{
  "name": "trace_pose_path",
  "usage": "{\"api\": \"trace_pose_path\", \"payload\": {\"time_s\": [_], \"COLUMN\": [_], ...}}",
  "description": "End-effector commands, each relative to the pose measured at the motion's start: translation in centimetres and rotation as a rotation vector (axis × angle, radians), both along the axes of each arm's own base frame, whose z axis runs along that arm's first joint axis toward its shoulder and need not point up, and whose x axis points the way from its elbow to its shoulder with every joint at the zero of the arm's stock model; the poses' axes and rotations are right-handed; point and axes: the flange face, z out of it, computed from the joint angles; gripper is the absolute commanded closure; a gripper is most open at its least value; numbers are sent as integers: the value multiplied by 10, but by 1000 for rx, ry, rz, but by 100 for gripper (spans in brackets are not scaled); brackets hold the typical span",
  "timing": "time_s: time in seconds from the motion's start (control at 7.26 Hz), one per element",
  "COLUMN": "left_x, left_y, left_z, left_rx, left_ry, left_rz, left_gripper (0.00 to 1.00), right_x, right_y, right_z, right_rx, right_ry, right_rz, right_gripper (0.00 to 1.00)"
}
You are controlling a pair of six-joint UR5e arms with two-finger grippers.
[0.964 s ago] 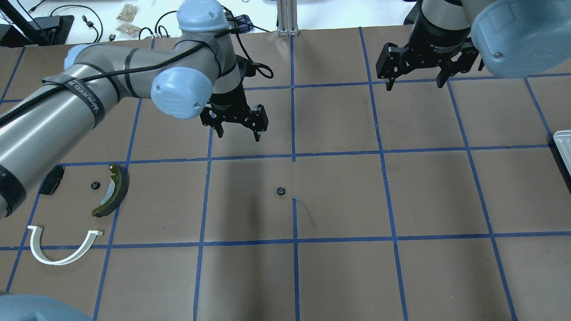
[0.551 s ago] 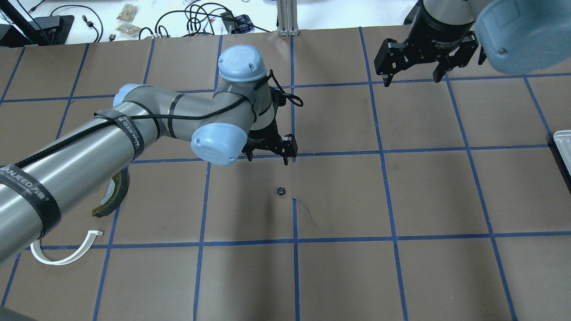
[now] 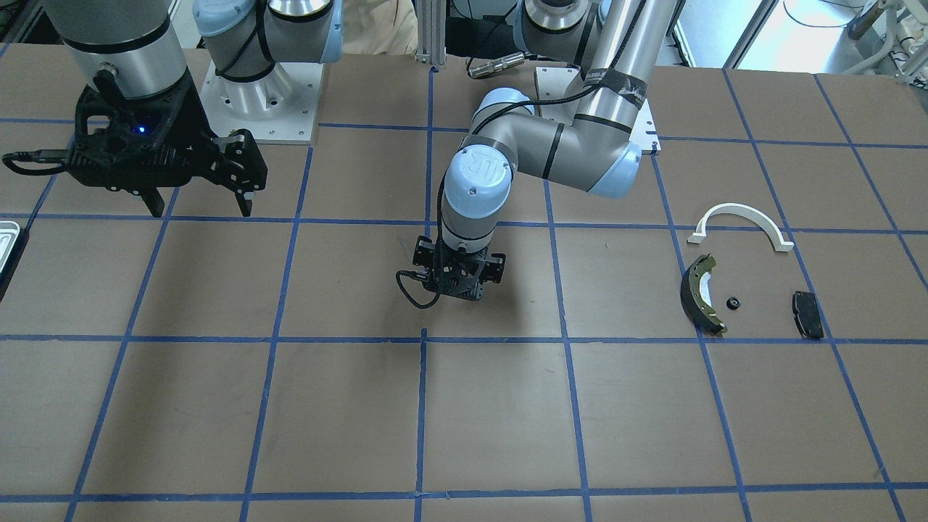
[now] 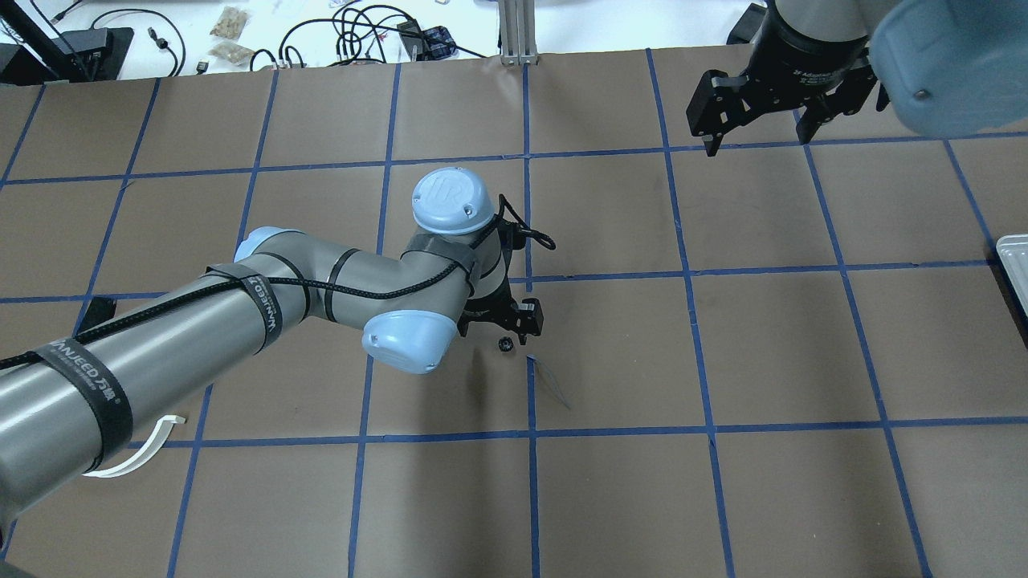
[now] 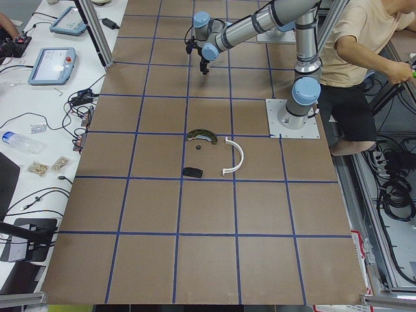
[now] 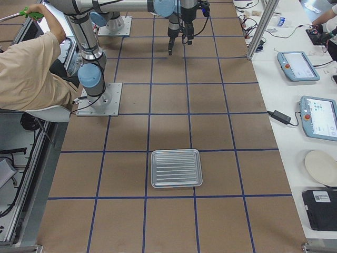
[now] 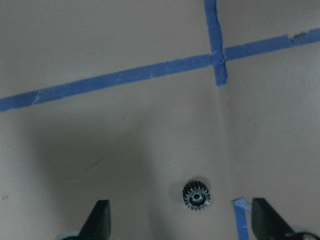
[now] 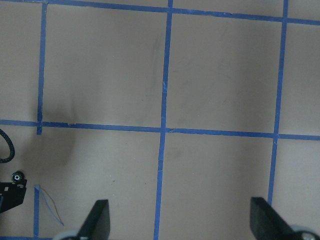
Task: Place bearing gear from tray to pile
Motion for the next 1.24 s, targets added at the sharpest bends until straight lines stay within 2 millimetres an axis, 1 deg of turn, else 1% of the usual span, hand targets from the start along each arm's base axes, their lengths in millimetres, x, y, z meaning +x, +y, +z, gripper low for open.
{"api": "trace_pose_path", "payload": {"time_s": [0.0,0.14,0.28,0.55,0.83,0.96,1.1], "left_x": [0,-1,-2,-2,-3,-3,-5], "left_y": [2,2,3,2,1,2,3], "left_z": [-4,-4,-5,-8,-11,-13,-12], "left_rx": [3,8,12,18,20,25,23], "left_ry": [0,15,21,19,18,18,18], "left_rz": [-2,-1,0,0,-5,-2,-6], "left_gripper": [22,30,34,33,33,34,38], "right_x": [0,0,-2,-3,-5,-6,-8], "right_y": [2,1,3,2,5,5,6], "right_z": [-3,-3,-7,-10,-14,-12,-12], "right_rx": [11,12,34,45,72,71,73], "right_ry": [4,-6,-10,-12,-14,-13,-7], "right_rz": [0,-2,-12,-23,-69,-72,-73], "right_gripper": [0,0,0,0,0,0,0]}}
